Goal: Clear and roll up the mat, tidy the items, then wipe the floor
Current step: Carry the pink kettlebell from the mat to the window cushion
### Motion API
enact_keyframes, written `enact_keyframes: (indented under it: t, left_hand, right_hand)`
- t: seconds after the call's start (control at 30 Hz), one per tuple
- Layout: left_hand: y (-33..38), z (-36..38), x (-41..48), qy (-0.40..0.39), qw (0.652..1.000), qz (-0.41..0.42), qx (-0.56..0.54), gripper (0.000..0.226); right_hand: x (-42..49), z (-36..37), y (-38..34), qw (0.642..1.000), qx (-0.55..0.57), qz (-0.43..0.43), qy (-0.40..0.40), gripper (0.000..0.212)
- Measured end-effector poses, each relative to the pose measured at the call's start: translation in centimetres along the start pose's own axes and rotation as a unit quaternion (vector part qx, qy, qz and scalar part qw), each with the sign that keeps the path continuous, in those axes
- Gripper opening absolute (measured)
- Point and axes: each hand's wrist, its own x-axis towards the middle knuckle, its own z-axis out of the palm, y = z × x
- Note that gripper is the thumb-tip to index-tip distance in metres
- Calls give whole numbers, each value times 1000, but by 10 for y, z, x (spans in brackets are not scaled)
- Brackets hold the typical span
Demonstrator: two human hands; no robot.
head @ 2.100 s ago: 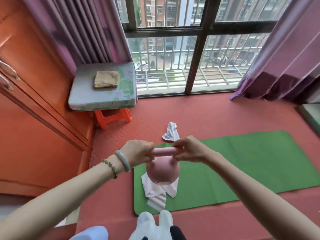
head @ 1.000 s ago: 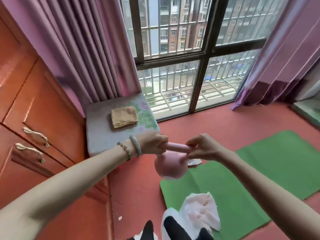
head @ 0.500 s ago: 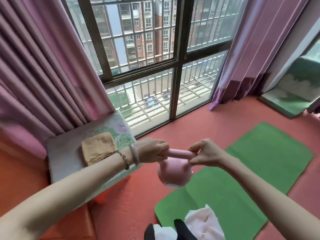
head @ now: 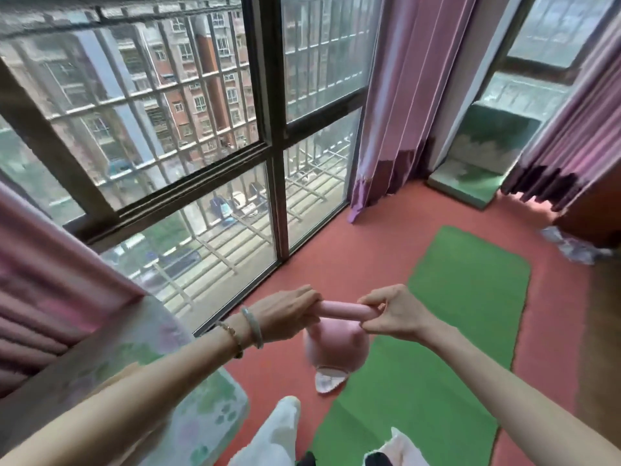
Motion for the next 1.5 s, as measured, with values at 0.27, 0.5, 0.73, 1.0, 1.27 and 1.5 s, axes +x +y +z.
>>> enact_keyframes:
  t: [0.27,0.5,0.73,1.0,1.27,1.5]
  left_hand:
    - [-94,-20,83,-18,995,98,8,28]
    - [-145,-36,192,2,989,142,-39,25]
    - [-175,-29,314,29,985,163,-43,25]
    - [-221,-6,495,46,982,182,-14,21]
    - [-266,-19,687,54,967,243,43,26]
    - [-310,-24,847,42,946,312,75,44]
  right_hand:
    - [83,-18,11,993,21,98,63,30]
    - [155,-60,41,984,6,142,104,24]
    - [237,-123,111,977,-22,150,152,25]
    - [347,-228,245,988,-46,17,145,18]
    - [451,-353,338,968,-131,-10,212,22]
    - [533,-428,416,958,-155,8,241,24]
